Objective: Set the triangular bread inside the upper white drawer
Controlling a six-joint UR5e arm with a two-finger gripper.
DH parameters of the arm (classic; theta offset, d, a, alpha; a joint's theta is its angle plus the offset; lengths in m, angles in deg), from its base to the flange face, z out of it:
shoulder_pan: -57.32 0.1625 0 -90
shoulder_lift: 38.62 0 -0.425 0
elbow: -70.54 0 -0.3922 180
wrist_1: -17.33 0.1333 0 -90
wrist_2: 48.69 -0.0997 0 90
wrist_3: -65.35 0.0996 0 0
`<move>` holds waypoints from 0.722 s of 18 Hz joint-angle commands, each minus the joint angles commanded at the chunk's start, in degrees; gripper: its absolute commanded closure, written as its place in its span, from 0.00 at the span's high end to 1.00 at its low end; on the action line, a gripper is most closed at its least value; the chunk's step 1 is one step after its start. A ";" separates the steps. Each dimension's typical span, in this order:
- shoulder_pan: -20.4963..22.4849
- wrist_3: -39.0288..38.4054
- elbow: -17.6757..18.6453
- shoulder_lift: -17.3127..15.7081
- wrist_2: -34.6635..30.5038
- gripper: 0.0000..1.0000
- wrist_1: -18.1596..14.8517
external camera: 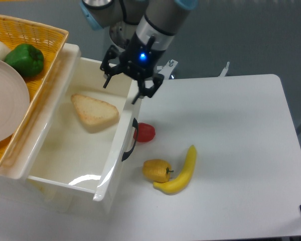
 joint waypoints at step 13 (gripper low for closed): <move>0.44 0.61 0.18 1.93 -15.03 1.00 5.98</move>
